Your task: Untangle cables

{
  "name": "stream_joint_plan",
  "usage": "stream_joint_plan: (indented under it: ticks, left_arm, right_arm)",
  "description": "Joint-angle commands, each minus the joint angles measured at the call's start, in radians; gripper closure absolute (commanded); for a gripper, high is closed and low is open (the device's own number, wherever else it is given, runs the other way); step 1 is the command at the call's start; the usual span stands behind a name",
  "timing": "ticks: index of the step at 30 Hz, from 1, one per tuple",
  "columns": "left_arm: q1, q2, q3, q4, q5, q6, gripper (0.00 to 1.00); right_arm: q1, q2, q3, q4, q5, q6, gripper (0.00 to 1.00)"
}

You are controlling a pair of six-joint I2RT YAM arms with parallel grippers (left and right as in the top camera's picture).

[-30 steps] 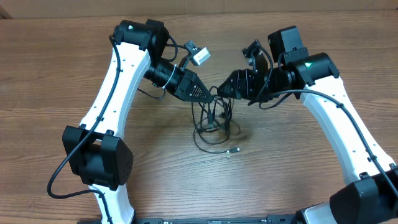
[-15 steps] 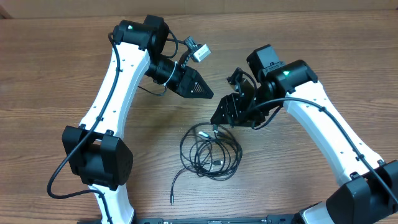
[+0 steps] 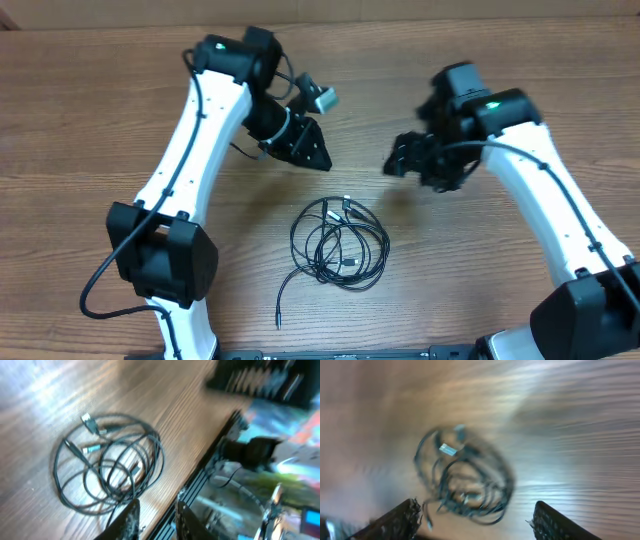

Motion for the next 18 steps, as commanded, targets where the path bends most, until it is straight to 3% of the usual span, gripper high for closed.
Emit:
stream_joint_plan:
  ticks: [1,5,8,13,18]
  left_arm:
    - [-0.079,-0.034,-0.083,0.028,-0.153,-0.016,0.72]
    - [-0.180,-0.034,-0.245,0.186,-0.294,-0.077,0.66]
    - [-0.224,-0.034,-0.336,0.280,-0.333,-0.051,0.62]
    - [-0.260,-0.032,-0.472,0.479,-0.373,-0.011,0.41]
    - [-0.259,-0.031,-0.533,0.546,-0.359,0.056,0.39]
  right_arm:
    - [-0.088,0.006,-0.006,0.002,0.066,0.022,0.28]
    - [-0.143,0.006,-0.006,-0.005,0.066,0.001,0.28]
    - [-0.144,0.006,-0.006,-0.009,0.066,-0.008,0.28]
    - [-0.141,0.006,-0.006,-0.009,0.066,-0.008,0.28]
    - [-0.141,0.006,-0.006,-0.009,0.066,-0.008,0.28]
